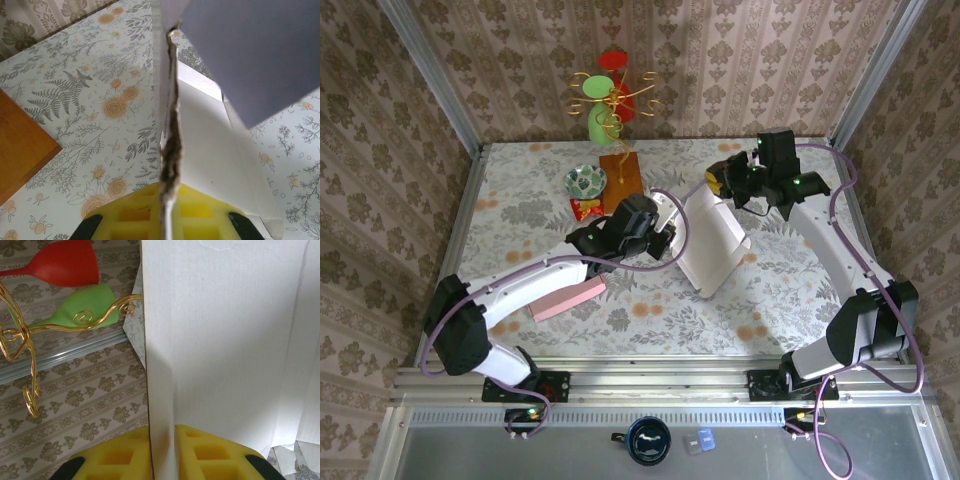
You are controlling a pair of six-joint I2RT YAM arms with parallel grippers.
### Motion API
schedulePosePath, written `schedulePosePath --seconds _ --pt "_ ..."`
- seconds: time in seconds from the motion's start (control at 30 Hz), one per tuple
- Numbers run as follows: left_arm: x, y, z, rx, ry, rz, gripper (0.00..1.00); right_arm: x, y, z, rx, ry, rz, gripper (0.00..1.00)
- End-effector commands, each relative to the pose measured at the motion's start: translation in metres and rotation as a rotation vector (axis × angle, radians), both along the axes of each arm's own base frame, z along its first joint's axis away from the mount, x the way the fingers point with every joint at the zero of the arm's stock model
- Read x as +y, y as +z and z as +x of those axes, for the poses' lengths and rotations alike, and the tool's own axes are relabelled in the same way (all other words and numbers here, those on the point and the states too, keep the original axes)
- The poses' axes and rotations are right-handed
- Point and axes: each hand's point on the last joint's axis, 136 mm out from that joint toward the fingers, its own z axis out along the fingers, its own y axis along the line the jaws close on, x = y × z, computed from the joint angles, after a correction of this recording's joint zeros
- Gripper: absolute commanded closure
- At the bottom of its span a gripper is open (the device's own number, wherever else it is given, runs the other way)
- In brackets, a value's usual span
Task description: Fold the paper box
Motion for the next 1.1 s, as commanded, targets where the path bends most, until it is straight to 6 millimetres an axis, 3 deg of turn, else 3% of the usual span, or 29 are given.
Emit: schedulePosePath --seconds 0.0,0.23,0.4,0.93,1.07 --pt "0.006 0.007 -0.001 -0.013 -0.008 -0.012 1.0 0.001 0.019 -0.003 -0.039 0.008 0.029 0.81" --pt "0.006 0.008 0.0 -0.014 -0.012 -0.011 1.0 0.0 0.008 -0.005 -0.017 0.009 0.025 0.9" --pt "0.005 0.007 -0.002 -0.012 -0.024 -0.012 1.0 0.001 0.005 0.0 -0.018 0.005 0.03 0.82" --pt "0.008 0.006 -0.004 -0.009 -0.025 -0.009 1.0 0.006 0.001 0.008 -0.003 0.029 0.028 0.79" --pt "0.008 0.006 -0.003 -0.009 -0.023 -0.01 1.0 0.005 0.002 0.007 -0.006 0.026 0.027 0.84"
